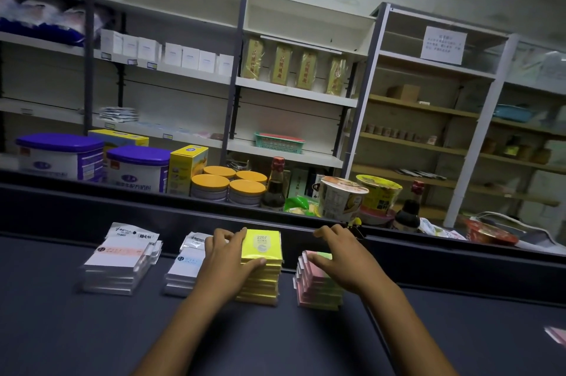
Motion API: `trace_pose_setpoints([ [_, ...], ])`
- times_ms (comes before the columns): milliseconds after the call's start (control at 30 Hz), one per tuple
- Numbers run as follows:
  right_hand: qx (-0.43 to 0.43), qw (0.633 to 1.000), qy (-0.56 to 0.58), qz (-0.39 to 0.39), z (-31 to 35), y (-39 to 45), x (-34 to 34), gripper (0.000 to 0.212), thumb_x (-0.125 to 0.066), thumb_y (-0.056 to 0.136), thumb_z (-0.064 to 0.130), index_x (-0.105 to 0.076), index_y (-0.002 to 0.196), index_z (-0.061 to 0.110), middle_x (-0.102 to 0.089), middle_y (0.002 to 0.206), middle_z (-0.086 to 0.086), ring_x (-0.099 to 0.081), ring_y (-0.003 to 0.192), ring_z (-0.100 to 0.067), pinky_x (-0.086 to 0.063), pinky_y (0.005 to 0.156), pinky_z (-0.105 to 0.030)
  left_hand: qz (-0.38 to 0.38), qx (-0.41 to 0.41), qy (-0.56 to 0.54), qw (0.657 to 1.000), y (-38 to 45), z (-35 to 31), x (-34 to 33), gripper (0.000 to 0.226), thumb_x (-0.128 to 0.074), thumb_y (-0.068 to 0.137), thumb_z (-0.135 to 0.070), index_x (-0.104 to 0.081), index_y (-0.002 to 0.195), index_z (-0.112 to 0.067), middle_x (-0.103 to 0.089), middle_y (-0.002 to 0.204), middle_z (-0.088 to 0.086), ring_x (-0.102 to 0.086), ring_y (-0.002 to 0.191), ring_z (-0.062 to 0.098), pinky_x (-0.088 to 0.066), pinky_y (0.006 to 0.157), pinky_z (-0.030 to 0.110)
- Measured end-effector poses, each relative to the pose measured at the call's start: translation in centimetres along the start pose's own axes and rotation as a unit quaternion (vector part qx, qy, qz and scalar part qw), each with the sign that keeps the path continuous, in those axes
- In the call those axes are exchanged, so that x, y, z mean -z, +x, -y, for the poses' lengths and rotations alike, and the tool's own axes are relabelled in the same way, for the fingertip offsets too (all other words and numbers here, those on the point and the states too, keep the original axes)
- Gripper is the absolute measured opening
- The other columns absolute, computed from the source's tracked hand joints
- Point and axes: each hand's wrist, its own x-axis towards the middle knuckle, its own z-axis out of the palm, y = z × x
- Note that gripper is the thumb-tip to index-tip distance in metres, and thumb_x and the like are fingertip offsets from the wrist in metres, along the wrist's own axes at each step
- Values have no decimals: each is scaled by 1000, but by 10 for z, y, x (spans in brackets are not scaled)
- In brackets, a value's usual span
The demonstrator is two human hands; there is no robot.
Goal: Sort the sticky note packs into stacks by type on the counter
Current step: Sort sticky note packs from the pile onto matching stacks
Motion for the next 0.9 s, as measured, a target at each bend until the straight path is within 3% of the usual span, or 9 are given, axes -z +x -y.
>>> trace_pose_setpoints([
  [167,-15,1000,18,9,-8,-9,-3,51,-56,93,49,-45,138,28,-46,137,7,-48,125,-12,-48,98,-34,-16,-26,6,1000,-1,-3,3,79,-67,84,-53,-30,149,-28,-31,138,2,-28,130,19,-36,104,32],
  [300,-28,1000,12,2,-21,-24,2,51,-58,92,49,-46,136,27,-46,136,7,-46,126,-13,-47,98,-33,-77,-110,28,991,-6,-22,6,62,-70,82,-49,-47,136,-29,-43,129,-3,-39,122,15,-42,97,30],
  [467,-55,998,-4,-10,-47,-58,23,53,-60,91,50,-46,136,27,-47,131,7,-46,124,-14,-48,96,-34,-1,-190,58,980,-24,-69,-2,38,-66,86,-48,-56,120,-34,-53,117,-14,-53,108,5,-48,84,23],
  [567,-81,997,-3,-18,-72,-91,43,54,-59,91,53,-45,137,28,-48,130,8,-48,122,-13,-48,97,-33,28,-216,70,974,-41,-102,-17,29,-63,88,-48,-55,113,-35,-54,112,-15,-55,99,4,-51,82,26],
  [900,-162,986,-30,-31,-171,-232,122,52,-57,92,55,-45,134,26,-48,130,6,-48,123,-15,-48,98,-36,98,-283,109,948,-126,-233,-83,39,-58,90,-53,-50,123,-33,-53,122,-11,-50,112,9,-47,87,26],
])
